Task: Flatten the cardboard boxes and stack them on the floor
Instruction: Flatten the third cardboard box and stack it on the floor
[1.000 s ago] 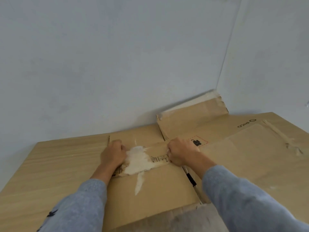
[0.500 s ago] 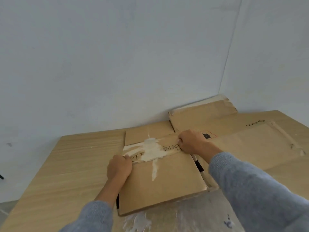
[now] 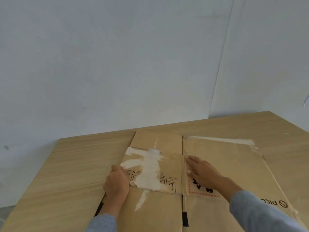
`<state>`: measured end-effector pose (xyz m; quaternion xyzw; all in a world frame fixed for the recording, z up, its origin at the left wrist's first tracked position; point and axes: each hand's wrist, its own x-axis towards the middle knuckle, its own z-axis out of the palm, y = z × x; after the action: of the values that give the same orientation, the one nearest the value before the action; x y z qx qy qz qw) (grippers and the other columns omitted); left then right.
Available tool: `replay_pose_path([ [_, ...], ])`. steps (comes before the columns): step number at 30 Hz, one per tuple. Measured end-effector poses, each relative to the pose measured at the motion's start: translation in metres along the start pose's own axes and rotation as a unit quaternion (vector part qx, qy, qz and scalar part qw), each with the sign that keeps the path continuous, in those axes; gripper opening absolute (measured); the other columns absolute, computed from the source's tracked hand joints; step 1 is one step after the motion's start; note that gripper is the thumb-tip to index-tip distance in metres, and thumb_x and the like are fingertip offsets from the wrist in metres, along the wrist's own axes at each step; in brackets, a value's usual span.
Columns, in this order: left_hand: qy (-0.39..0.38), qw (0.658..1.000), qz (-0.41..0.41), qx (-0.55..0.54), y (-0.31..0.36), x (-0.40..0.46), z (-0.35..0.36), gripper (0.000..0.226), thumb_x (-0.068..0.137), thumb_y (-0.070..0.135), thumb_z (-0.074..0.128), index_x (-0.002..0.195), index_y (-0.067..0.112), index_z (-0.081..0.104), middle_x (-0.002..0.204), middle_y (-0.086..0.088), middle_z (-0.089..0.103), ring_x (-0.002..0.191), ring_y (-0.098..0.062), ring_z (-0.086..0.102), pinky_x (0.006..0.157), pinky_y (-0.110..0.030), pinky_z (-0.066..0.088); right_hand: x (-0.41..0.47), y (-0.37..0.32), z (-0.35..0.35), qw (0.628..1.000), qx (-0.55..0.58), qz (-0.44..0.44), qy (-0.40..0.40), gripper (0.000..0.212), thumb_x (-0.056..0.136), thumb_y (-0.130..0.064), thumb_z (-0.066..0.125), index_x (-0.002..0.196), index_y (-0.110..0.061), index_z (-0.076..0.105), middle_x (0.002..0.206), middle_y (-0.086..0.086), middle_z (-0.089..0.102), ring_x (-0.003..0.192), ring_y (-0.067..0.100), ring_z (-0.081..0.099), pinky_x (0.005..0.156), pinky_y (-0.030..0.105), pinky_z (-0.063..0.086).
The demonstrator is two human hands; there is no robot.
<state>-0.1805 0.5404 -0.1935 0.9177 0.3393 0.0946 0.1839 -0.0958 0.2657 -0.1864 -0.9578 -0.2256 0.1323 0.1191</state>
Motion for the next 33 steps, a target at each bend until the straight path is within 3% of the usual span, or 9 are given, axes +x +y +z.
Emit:
replay_pose_path([
  [5,0.019,0.997,-0.052,-0.061,0.007,0.004,-0.003,0.032,0.099,0.023,0.032,0.104,-0.005,0.048,0.101,-0.025,0.064,0.092,-0.04,0.061,0.063,-0.037,0.035,0.001,0.02,-0.006,0.994,0.056,0.004,0.089,0.044,0.093,-0.021,0.048,0.137,-0.017,0.043,0.144,-0.003,0.041,0.125,0.018,0.048,0.104,0.032,0.043],
  [9,0.04,0.984,-0.132,-0.112,0.007,0.007,0.0,0.031,0.098,0.02,0.035,0.107,-0.007,0.048,0.1,-0.03,0.064,0.091,-0.043,0.061,0.063,-0.04,0.037,-0.009,0.041,-0.006,0.991,0.048,0.041,0.121,0.036,0.091,-0.017,0.049,0.127,-0.017,0.052,0.132,0.0,0.051,0.11,0.02,0.056,0.094,0.032,0.048],
  [12,0.063,0.98,-0.144,-0.121,0.008,0.002,0.005,0.027,0.096,0.016,0.039,0.107,-0.007,0.048,0.102,-0.032,0.061,0.096,-0.045,0.057,0.063,-0.042,0.039,-0.022,0.055,0.003,0.99,0.055,0.047,0.122,0.047,0.093,-0.022,0.047,0.139,-0.017,0.04,0.146,0.001,0.039,0.128,0.021,0.043,0.11,0.035,0.036],
  [14,0.079,0.983,-0.12,-0.111,0.01,-0.008,0.01,0.028,0.094,0.015,0.043,0.11,-0.007,0.049,0.111,-0.031,0.052,0.1,-0.044,0.051,0.065,-0.044,0.04,-0.031,0.057,0.015,0.994,0.035,0.057,0.092,0.057,0.097,-0.036,0.035,0.149,-0.022,0.014,0.158,-0.003,0.014,0.145,0.02,0.015,0.119,0.039,0.013],
  [18,0.088,0.989,-0.09,-0.081,0.01,-0.021,0.019,0.034,0.093,0.017,0.043,0.116,-0.008,0.049,0.119,-0.029,0.042,0.106,-0.043,0.042,0.078,-0.051,0.044,-0.038,0.054,0.031,0.992,0.017,0.079,0.093,0.059,0.098,-0.046,0.017,0.145,-0.029,-0.014,0.158,-0.008,-0.012,0.146,0.013,-0.012,0.117,0.038,-0.007],
  [21,0.091,0.992,-0.088,-0.032,0.009,-0.029,0.023,0.04,0.092,0.018,0.043,0.118,-0.013,0.047,0.119,-0.031,0.044,0.108,-0.043,0.04,0.088,-0.052,0.038,-0.042,0.055,0.024,0.995,0.002,0.073,0.063,0.06,0.098,-0.045,0.018,0.146,-0.026,-0.013,0.159,-0.006,-0.009,0.146,0.015,-0.009,0.118,0.04,-0.004],
  [26,0.081,0.991,-0.105,0.004,0.025,-0.044,0.034,0.052,0.089,0.017,0.048,0.131,-0.011,0.037,0.129,-0.031,0.042,0.12,-0.042,0.037,0.098,-0.053,0.031,-0.027,0.053,-0.006,0.994,-0.011,0.023,0.11,0.046,0.098,-0.034,0.029,0.142,-0.019,0.03,0.15,-0.003,0.032,0.14,0.016,0.026,0.115,0.04,0.022],
  [29,0.082,0.993,-0.083,0.001,0.032,-0.043,0.043,0.058,0.088,0.01,0.05,0.137,-0.012,0.029,0.136,-0.031,0.037,0.126,-0.042,0.034,0.104,-0.05,0.033,-0.006,0.048,-0.002,0.998,0.0,0.012,0.06,0.054,0.099,-0.037,0.023,0.149,-0.019,0.013,0.159,-0.005,0.011,0.147,0.018,0.004,0.119,0.045,0.007],
  [33,0.081,0.994,-0.068,0.004,0.033,-0.035,0.053,0.057,0.086,0.003,0.05,0.136,-0.015,0.03,0.138,-0.034,0.036,0.129,-0.045,0.034,0.108,-0.05,0.032,0.006,0.045,0.019,0.996,-0.001,0.033,0.082,0.058,0.097,-0.046,0.012,0.148,-0.026,-0.007,0.157,-0.011,-0.012,0.144,0.011,-0.015,0.118,0.045,-0.009],
])
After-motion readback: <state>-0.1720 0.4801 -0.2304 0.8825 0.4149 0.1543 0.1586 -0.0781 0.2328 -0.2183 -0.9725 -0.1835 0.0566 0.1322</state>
